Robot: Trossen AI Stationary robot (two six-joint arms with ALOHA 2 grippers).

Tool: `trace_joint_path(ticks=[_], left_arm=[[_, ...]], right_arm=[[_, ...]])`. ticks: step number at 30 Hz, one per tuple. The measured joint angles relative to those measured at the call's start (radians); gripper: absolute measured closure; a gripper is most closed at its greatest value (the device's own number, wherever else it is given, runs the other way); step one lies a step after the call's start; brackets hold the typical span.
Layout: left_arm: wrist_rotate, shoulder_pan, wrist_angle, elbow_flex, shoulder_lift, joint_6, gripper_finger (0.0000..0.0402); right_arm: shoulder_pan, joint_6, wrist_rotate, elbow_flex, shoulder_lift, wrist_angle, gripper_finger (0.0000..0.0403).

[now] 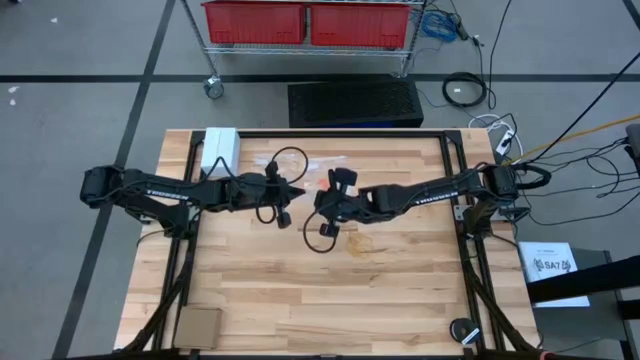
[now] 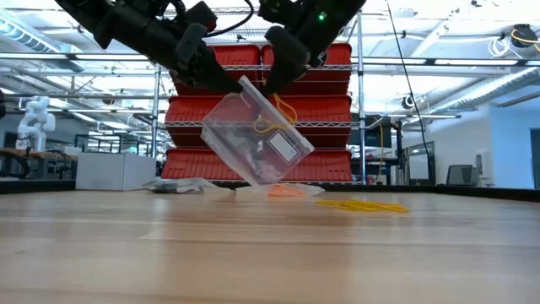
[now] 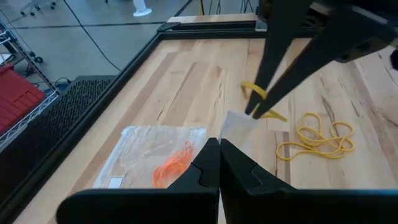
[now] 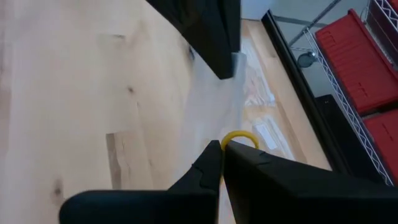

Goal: Sort rubber bands
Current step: Put the yellow rubber band into the bottom transparent zip bag

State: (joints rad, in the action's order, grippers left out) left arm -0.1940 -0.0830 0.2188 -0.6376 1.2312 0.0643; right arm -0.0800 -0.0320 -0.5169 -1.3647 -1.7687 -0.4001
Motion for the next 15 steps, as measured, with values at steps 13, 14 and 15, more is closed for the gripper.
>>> trace_joint_path(ticks=[13, 14, 15], left_arm=[[0.008, 0.000, 0.006, 0.000, 0.000, -0.003, 0.0402], [0.008, 0.000, 0.008, 0.000, 0.000, -0.003, 0.0402], [0.008, 0.000, 0.010, 0.000, 0.000, -0.003, 0.0402]], right_arm=[[0.051, -0.001, 0.109, 0.000, -0.002, 0.007, 0.0403], [0.053, -0.001, 0.118, 0.000, -0.007, 0.013, 0.0403], [0.054, 0.000, 0.130, 0.000, -0.011, 0.018, 0.0403]])
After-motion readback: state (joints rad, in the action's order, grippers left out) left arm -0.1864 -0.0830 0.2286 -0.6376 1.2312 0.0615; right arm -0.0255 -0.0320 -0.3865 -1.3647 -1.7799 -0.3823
